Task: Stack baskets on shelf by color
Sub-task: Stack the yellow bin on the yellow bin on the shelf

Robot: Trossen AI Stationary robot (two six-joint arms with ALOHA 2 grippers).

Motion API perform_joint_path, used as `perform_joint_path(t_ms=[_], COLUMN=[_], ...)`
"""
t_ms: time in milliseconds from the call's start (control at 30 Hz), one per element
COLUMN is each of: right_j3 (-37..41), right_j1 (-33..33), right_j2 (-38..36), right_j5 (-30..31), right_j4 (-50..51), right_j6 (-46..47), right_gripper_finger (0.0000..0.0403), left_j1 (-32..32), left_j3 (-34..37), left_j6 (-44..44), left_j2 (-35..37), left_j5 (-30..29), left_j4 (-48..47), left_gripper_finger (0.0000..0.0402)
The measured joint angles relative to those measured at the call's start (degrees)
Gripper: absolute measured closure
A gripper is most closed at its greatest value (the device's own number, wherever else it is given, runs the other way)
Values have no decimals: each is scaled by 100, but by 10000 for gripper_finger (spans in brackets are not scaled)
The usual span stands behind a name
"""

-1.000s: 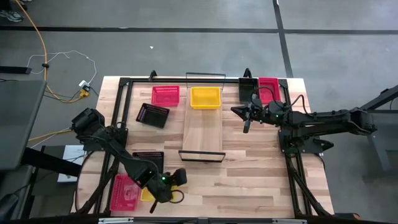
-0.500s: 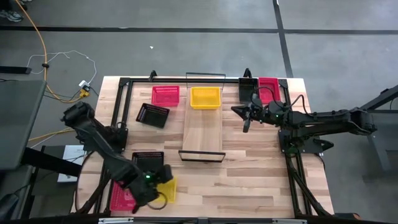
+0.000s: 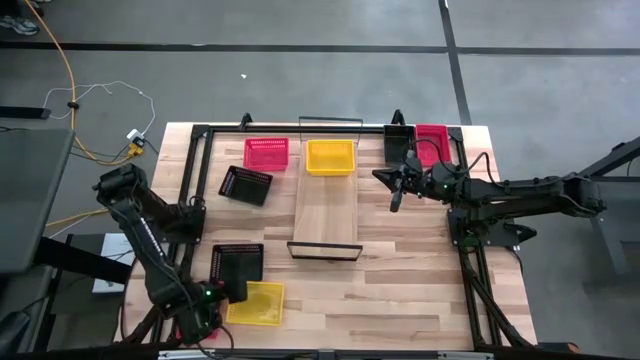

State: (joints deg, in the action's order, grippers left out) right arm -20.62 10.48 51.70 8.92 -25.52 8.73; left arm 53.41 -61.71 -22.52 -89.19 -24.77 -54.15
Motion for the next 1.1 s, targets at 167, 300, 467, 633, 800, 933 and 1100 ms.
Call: perform_joint_path(t_ms=[167, 300, 467, 633, 800, 933, 1100], right_j3=[0, 0, 0, 0, 0, 0, 0], right_j1=[0, -1, -1, -2, 0, 0, 0], right_j2=[0, 0, 0, 0, 0, 0, 0], right_j5=[1, 3, 3, 5, 9, 9, 14], right_j4=[0, 0, 2, 11, 26, 28, 28], right_j6=[4, 2, 2, 2, -17, -17, -17], right_gripper_finger=[403, 403, 403, 403, 403, 403, 403], left_j1=[-43, -167, -292, -366, -355, -361, -418], left_j3=[0, 0, 0, 0, 0, 0, 0], left_j6=[-258, -316, -506, -570, -704, -666, -665], left_j2=[-62, -63, -102, -314, -501, -569, -701], left_j5=[121, 330, 669, 952, 943, 955, 1207], left_j4=[-7, -5, 17, 11, 9, 28, 204], left_gripper_finger=[170, 170, 170, 170, 170, 170, 170])
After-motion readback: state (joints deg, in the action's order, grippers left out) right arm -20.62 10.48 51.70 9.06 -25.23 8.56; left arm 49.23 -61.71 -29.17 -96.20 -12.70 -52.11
